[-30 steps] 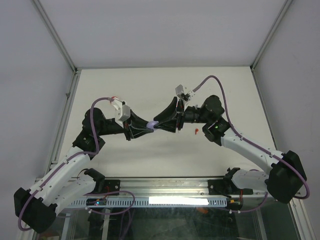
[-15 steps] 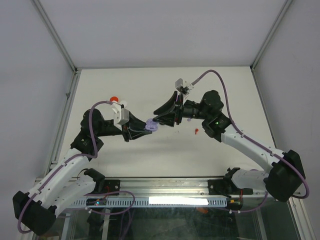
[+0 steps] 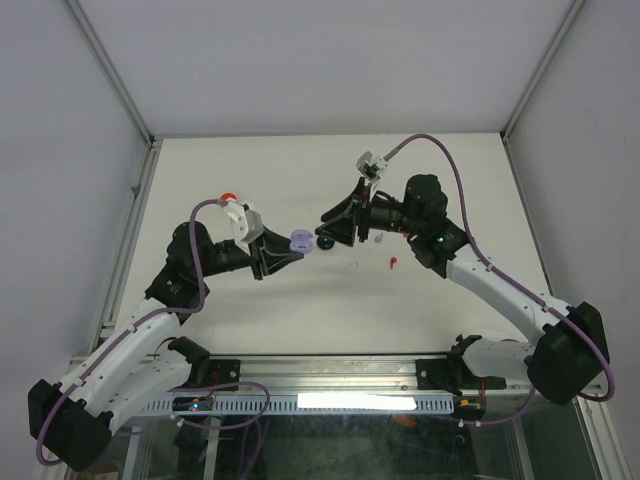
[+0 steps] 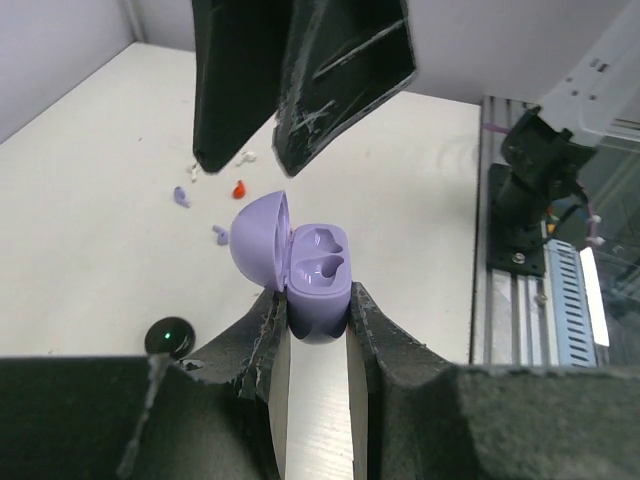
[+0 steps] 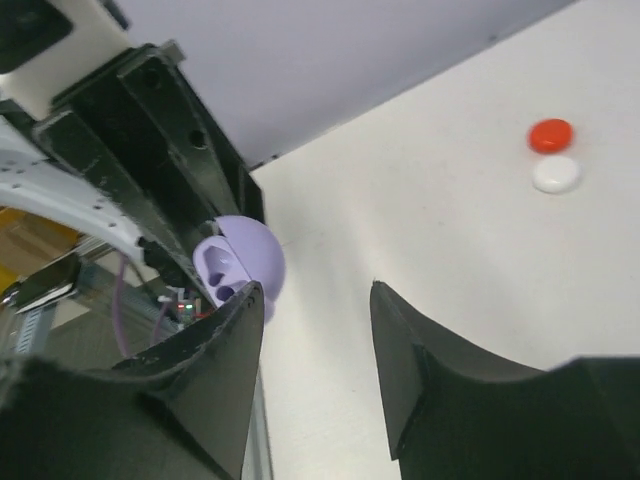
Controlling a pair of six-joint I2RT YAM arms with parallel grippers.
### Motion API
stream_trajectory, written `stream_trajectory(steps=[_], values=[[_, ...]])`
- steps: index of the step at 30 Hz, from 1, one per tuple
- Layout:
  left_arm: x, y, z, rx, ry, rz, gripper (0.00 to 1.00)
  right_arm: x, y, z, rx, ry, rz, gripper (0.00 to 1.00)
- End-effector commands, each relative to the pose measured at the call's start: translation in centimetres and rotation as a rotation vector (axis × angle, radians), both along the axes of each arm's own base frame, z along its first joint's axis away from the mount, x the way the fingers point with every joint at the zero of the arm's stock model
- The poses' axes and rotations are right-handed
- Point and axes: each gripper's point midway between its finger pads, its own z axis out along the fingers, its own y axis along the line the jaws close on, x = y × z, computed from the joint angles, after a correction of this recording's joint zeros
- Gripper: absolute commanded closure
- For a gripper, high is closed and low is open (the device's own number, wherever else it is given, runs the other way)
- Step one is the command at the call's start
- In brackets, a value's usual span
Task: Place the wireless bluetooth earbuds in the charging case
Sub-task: Open the charging case, then pick up the earbud from the center of the board.
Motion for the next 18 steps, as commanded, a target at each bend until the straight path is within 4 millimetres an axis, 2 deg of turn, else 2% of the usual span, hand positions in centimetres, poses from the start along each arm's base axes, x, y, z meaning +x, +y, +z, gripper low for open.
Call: stream_trajectory(steps=[1,3,8,15,18], values=[[2.9,0.9,0.0,-0.026,0.035,0.184,1.0,3.1,-2.6,1.9,-0.054,-0.1,-0.187,0.39],[3.9,1.3,-0.4,-0.028,0.07,0.25,1.0,4.3,-3.6,1.1,-0.113,-0.104,-0.258,0.33],[5.2,1.8,-2.0,-0.052,0.153,0.342,1.0,7.5,-6.3,-2.2,-0.266,-0.066,-0.433,0.26],[5.5,1.8,-3.9,-0.121,0.215,0.369,1.0,13.1,-11.6,-8.2,-0.513,0.065,-0.734,0.24],[5.6,1.8,-4.5,-0.131,0.227,0.38,1.0,14.3,-12.9,-10.6,-0.596,0.11,-0.801,0.24]])
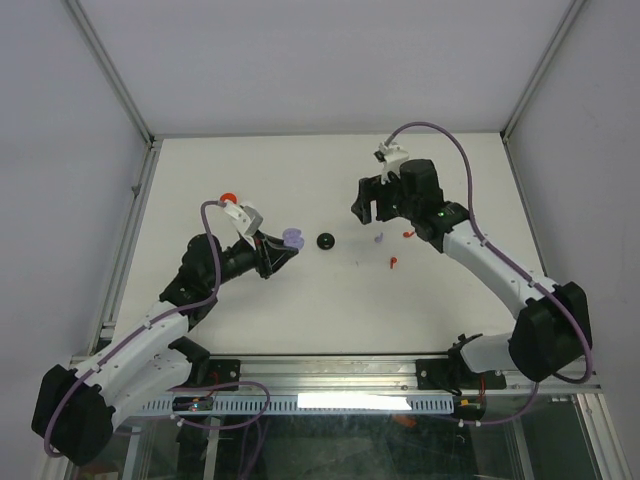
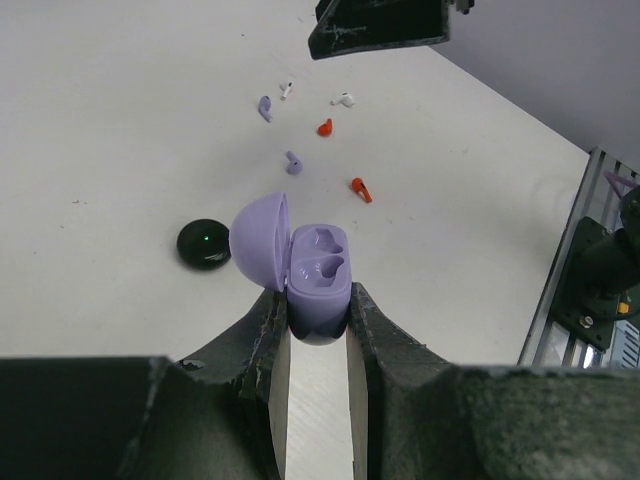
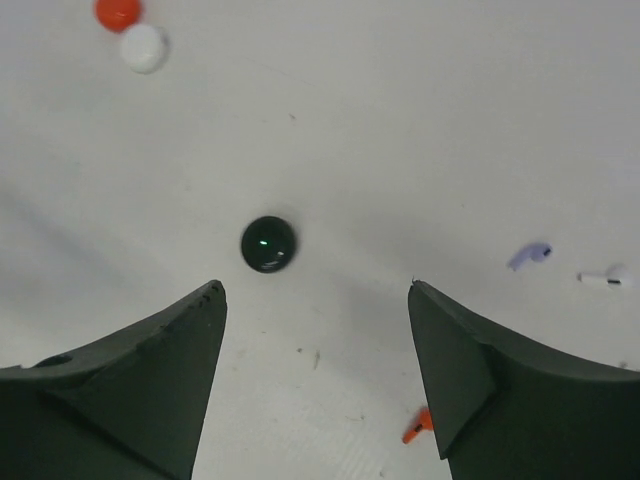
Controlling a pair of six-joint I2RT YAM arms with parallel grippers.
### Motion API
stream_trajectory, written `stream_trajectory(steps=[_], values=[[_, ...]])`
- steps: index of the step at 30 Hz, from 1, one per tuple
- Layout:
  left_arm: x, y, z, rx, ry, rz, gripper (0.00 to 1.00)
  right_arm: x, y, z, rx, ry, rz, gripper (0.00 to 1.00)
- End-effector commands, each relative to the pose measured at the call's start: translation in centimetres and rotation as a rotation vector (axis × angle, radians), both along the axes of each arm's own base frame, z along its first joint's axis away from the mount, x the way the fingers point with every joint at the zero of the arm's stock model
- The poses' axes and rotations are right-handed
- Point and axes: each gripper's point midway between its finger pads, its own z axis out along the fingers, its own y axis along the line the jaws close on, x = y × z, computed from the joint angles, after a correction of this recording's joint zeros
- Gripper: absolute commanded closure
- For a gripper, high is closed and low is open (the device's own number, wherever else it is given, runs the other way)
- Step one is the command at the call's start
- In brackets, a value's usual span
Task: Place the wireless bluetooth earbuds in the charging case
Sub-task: Pick up the earbud from the center of the board.
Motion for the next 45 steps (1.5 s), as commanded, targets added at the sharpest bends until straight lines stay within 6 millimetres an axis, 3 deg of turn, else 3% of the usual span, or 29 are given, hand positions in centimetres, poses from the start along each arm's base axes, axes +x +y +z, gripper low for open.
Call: stream_trajectory(steps=[1,10,16,24,35,40,45], values=[[0.7,-0.2,1.9,-0.096,-0.044,0.038,1.0,2.7,-3.3,-2.5,-0.15,0.036,-0.172,0.24],[1.4,-0.7,0.6,-0.076,-0.006,0.031,1.0,3.3,-3.5,-10.6,-0.337,0.226,-0.115,0.28],[1.4,-0.9,0.4,-0.067,0.0,0.021,1.0,3.8,-2.7,-13.5,-0.357,0.288,-0.066,0.3],[1.1,-1.1,0.3,-0.065,0.002,-0.003,1.0,4.2,-4.0,-16.4,-0.43,0.351,-0.082,0.41],[1.1,-1.5,-0.1,-0.063,0.018,-0.023,1.0,2.1,-4.6,-17.6,-0.453,0.433,-0.069,0.46],[1.0,-1.6,-0.2,-0.064,0.022,-0.028,1.0,2.0,-3.9,-17.3,-0.432,0.437,-0.05,0.47],[1.0,-1.6,-0.1,-0.066,0.023,-0.027,1.0,2.0,-3.4,-17.4,-0.434,0.452,-0.043,0.54]])
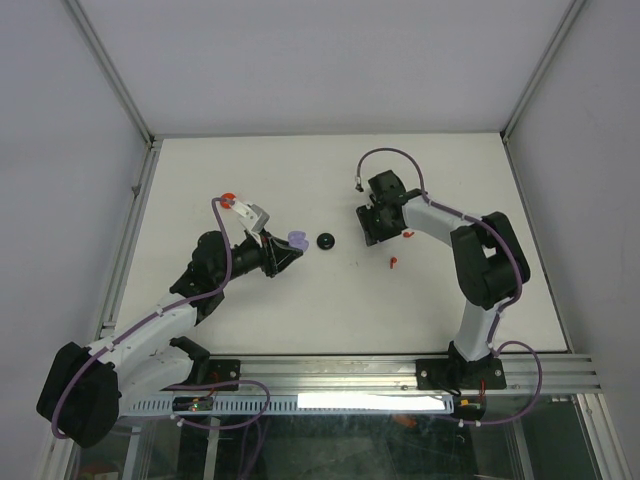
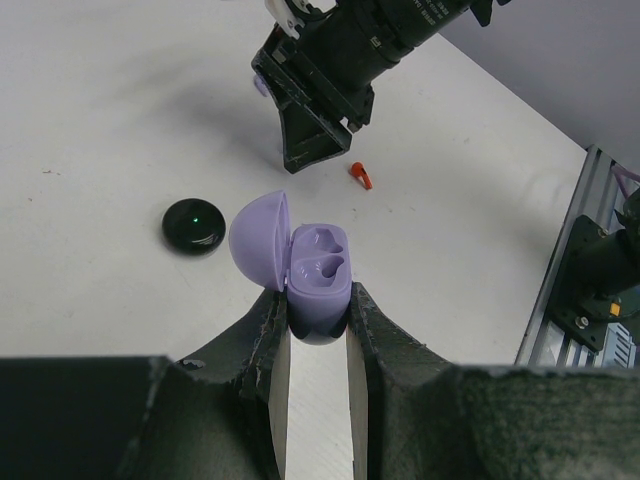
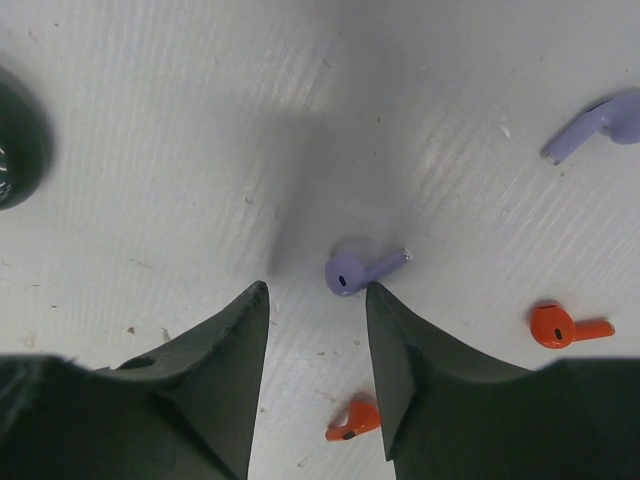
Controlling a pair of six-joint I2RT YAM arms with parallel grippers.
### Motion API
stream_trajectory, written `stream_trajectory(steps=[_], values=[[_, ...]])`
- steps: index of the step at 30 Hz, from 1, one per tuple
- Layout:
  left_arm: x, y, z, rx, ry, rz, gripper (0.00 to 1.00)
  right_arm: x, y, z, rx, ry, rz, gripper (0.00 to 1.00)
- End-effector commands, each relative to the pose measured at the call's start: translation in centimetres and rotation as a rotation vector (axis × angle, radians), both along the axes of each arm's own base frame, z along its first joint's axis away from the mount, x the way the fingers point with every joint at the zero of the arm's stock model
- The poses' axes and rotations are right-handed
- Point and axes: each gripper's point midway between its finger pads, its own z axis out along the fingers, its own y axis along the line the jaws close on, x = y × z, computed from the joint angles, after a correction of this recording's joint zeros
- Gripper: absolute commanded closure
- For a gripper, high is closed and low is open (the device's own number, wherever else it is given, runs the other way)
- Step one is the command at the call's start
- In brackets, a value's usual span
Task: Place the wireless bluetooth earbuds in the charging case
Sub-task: Pick up the earbud from the center of the board.
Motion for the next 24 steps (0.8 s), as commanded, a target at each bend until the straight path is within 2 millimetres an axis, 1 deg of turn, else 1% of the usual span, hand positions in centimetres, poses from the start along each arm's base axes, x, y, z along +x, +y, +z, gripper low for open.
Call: stream_trajectory(steps=[1,4,10,13,20,24], values=[[0.1,-0.7,2.7,-0.054,-0.073,-0.025,1.0,0.8,1.5,1.2,0.039,-0.007,0.017,0.55],[0.1,-0.7,2.7,-0.054,-0.074,-0.024,1.0,0.4,2.4,1.4,0.065,0.001,0.026,0.55],[0.1,-0.7,2.6,-0.054,-0.07,-0.026,1.0,0.7,4.8,2.2,0.156,0.007,0.048,0.52],[0.1,-0.6,2.8,-0.056,-0.077,-0.022,1.0,0.9,5.5,3.0,0.143,-0.017,0.063,0.52],[0.0,-0.5,3.0,-0.06,-0.083,-0.021,1.0,2.2,3.4,4.0,-0.005,-0.125,-0.024,0.54],[0.0,-0.6,2.9,-0.062,-0.081,-0.02,1.0,2.5,2.9,3.6,-0.04,-0.125,-0.084,0.55]])
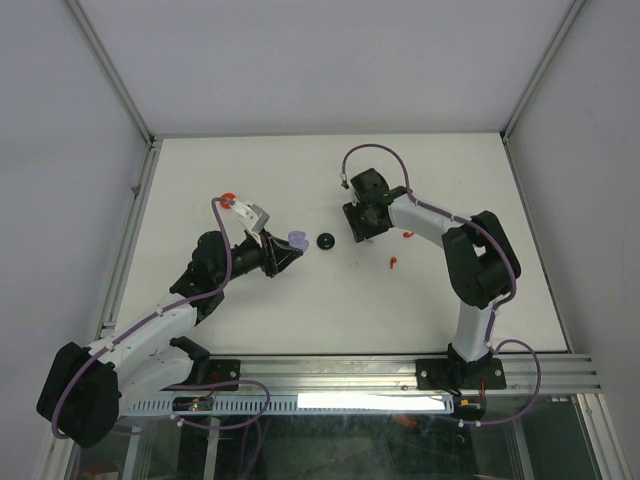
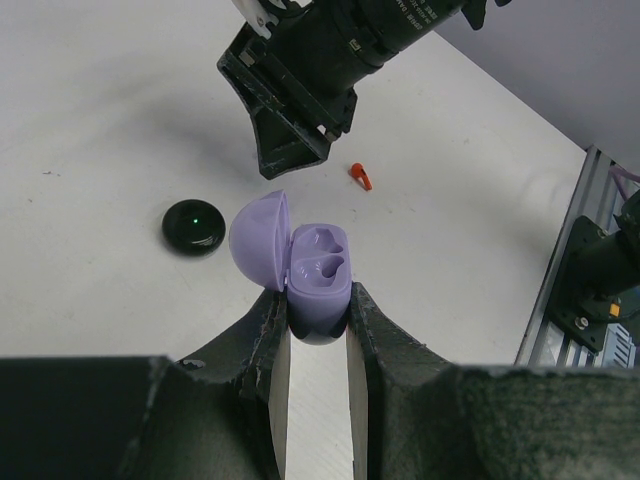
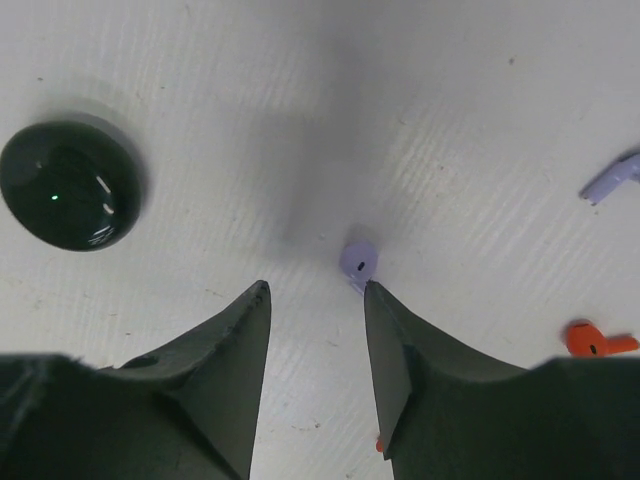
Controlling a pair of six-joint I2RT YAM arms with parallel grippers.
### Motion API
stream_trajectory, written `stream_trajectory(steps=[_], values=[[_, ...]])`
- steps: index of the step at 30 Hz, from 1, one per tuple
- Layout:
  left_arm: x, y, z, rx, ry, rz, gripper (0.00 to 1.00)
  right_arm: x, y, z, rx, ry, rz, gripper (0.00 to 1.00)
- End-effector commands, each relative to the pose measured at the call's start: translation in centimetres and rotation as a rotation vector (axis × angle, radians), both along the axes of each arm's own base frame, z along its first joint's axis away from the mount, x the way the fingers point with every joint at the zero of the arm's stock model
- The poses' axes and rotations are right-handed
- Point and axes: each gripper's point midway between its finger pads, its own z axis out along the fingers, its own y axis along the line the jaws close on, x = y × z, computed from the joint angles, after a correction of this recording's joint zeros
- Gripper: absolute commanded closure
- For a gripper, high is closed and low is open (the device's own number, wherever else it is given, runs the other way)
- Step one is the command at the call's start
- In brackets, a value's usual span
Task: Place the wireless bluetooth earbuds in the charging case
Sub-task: Pick up the earbud from the center of the board.
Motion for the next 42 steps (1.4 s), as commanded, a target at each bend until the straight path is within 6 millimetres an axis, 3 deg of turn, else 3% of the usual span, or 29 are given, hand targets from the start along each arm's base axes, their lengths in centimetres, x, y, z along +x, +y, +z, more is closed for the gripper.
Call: stream_trajectory(steps=[1,10,22,27,34,38,42], values=[[0.0,-0.6,2.9,-0.061,-0.08,-0.021,1.0,2.1,-0.6,2.2,-0.028,-0.086,-0.103,0.55],[-0.1,-0.6,2.9,-0.063,-0.078,-0.029,1.0,2.5,0.2,0.7,-0.009,-0.051,-0.114,0.62],[-0.3,-0.5,3.0,-0.069,-0.095,-0.029,1.0,1.8,-0.5,-1.1,-0.052,-0.005,-0.129,0.68],[-0.2,-0.4,3.2,-0.075,-0.096,-0.02,1.0,1.5,-0.8,-0.9,-0.062,-0.001,-0.13,0.8],[0.6,0.2,2.9,-0.094,-0.063,0.055,1.0,1.0,0.9,3.2,0.058,-0.066,-0.087,0.87],[0.7,0.3,3.5,-0.116,-0.097,0.06,1.0,0.3,2.7,7.1,0.177,-0.119,-0.039,0.88],[0.3,0.4,4.4,-0.14,-0.184,0.045,1.0,-0.8,4.6,12.4,0.322,-0.206,0.024,0.88]])
